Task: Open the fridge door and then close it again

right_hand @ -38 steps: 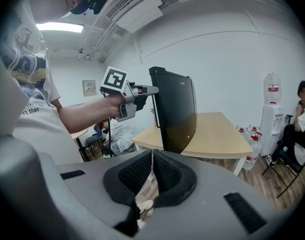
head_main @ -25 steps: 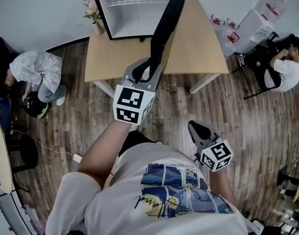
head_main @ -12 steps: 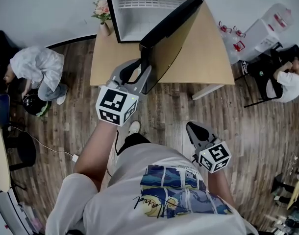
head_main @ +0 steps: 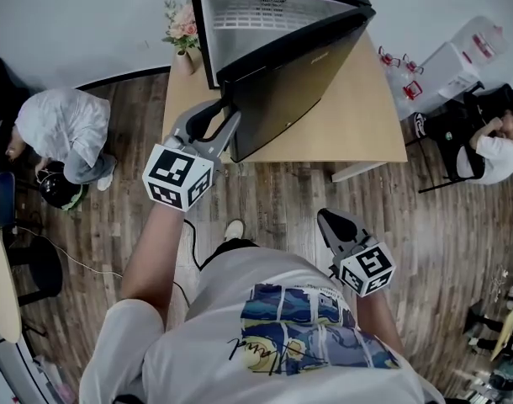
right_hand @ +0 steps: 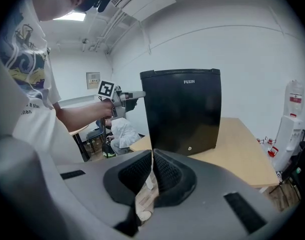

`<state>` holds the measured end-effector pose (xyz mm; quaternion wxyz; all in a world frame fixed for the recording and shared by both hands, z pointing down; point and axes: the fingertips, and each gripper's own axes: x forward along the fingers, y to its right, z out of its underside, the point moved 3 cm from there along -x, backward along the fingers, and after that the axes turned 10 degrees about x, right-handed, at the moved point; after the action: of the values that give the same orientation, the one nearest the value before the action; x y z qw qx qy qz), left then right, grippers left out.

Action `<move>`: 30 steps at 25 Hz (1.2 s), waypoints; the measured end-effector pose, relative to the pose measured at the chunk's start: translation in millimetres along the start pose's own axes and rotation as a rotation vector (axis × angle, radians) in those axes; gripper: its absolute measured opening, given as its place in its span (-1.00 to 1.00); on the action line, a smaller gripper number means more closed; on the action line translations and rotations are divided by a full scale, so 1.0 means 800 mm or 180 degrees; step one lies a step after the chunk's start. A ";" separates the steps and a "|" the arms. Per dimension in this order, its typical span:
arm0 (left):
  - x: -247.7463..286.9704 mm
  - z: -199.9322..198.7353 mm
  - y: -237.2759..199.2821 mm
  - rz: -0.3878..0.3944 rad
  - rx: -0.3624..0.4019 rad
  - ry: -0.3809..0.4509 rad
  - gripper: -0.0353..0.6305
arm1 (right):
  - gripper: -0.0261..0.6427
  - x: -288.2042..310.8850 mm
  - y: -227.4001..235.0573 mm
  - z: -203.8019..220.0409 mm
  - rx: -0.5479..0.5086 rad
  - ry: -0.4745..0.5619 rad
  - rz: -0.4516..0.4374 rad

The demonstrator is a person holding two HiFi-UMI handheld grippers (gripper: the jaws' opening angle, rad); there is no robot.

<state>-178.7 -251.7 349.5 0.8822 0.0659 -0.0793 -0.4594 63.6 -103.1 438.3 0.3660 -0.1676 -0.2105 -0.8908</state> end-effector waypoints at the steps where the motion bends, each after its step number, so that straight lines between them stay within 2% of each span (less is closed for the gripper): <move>1: 0.002 0.002 -0.010 0.0017 0.0001 0.0001 -0.50 | -0.86 0.006 -0.001 -0.003 -0.0004 0.0001 0.0003; 18: 0.049 0.022 -0.143 0.0361 0.0049 0.0024 -0.47 | -0.86 0.096 -0.021 -0.040 0.0083 0.0092 0.0166; 30: 0.084 0.028 -0.205 0.0531 0.0014 0.0016 -0.44 | -0.86 0.107 -0.023 -0.034 0.0289 0.0105 0.0395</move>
<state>-276.6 -400.8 346.1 0.9175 0.0622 -0.0833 -0.3839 -11.4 -154.3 448.9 0.4312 -0.1487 -0.2339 -0.8586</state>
